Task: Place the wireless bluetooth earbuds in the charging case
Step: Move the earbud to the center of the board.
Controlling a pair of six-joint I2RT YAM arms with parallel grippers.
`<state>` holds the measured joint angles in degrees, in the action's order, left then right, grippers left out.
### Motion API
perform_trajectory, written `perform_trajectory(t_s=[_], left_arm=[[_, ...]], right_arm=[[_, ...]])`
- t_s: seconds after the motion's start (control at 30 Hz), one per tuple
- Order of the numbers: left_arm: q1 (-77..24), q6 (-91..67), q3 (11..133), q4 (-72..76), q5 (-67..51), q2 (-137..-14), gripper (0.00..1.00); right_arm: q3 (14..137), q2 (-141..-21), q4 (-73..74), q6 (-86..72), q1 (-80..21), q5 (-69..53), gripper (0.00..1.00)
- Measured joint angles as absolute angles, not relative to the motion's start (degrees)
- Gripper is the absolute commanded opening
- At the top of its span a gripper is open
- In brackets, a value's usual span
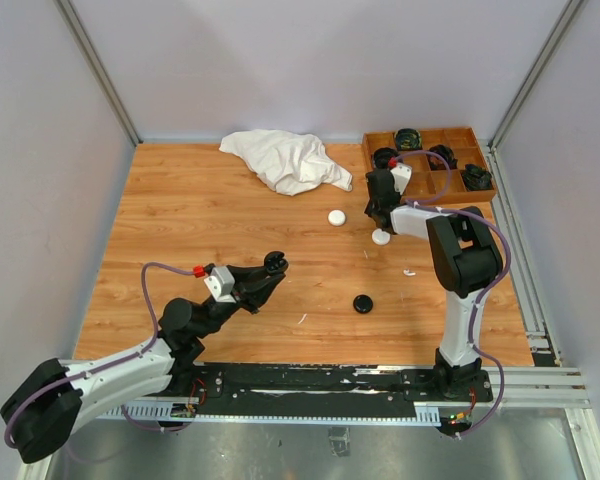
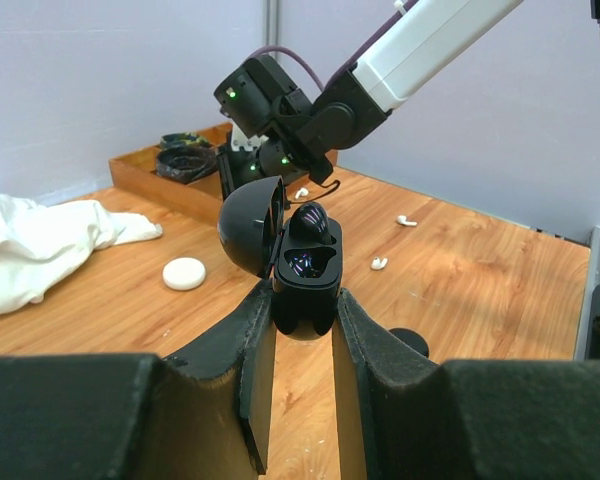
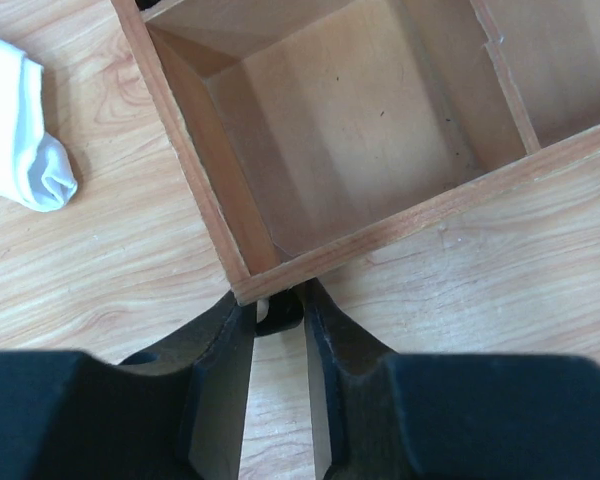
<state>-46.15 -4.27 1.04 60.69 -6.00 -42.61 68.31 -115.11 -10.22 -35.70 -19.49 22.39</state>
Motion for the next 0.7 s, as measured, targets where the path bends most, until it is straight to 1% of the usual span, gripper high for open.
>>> perform_trajectory(t_s=[0.13, 0.47, 0.7], left_arm=[[-46.15, -4.29, 1.04, 60.23, -6.00, -41.98, 0.00], [-46.15, -4.32, 1.04, 59.57, -5.80, -41.23, 0.00], [-46.15, -4.25, 1.04, 57.49, -5.08, -38.98, 0.00]], right_arm=[[68.20, -114.76, -9.67, -35.83, -19.49, 21.56, 0.22], [64.12, -110.06, -5.63, -34.39, -19.79, 16.80, 0.22], [62.35, -107.24, -1.80, -30.72, -22.65, 12.01, 0.22]])
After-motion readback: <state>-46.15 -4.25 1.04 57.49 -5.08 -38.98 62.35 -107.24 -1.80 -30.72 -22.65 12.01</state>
